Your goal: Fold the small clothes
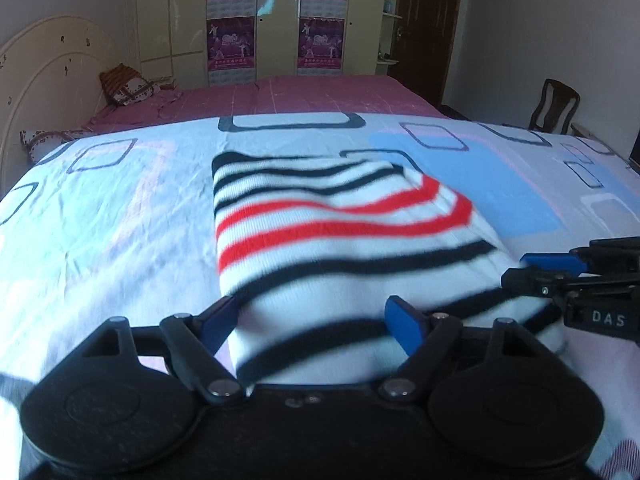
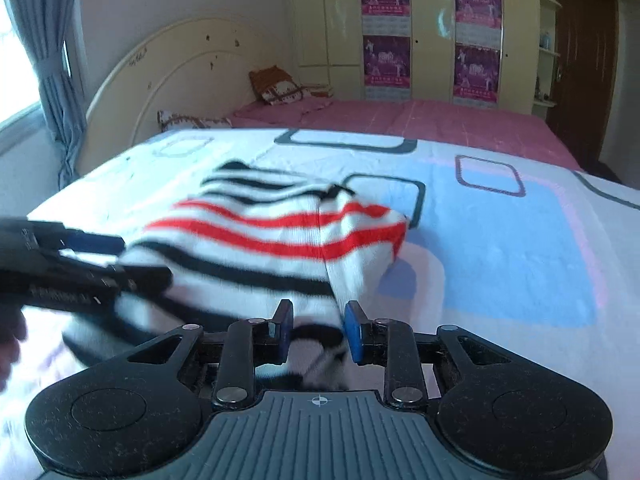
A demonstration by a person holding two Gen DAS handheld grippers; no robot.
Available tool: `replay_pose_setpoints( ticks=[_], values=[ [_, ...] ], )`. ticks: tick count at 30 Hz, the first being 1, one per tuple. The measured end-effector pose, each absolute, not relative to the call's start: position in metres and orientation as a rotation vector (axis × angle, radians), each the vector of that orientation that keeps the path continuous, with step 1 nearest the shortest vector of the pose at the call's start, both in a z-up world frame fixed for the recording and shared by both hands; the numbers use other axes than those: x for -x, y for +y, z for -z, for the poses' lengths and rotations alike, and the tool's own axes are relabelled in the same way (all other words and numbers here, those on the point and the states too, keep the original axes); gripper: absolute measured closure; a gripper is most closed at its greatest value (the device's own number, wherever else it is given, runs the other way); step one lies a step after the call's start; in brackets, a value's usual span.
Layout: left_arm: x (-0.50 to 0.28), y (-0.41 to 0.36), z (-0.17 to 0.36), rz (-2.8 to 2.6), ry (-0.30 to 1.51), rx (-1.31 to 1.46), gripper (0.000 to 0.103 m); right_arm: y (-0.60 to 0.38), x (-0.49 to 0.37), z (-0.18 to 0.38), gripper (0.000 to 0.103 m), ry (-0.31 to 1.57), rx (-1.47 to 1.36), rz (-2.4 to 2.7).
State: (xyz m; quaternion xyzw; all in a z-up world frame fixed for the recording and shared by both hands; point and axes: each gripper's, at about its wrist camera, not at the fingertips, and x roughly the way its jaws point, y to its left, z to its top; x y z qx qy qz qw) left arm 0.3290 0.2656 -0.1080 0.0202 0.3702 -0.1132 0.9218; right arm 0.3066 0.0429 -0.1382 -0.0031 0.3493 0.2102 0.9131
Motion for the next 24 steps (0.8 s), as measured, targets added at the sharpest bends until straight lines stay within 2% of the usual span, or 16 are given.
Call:
replay_pose_setpoints(
  ticks=[6,17,24],
  values=[
    [-0.319,0.276,0.121,0.211,0.817,0.026,0.02,0.031,-0.285,0.14,0.075,0.733,-0.093,-0.41],
    [-0.318,0.276,0.124,0.203,0.828,0.041,0.019,0.034,-0.279,0.161,0.075,0.798,-0.088,-0.366],
    [-0.317,0.271,0.117,0.168,0.822,0.05,0.005,0.045,-0.281,0.162,0.075,0.811,-0.044,-0.343]
  ],
)
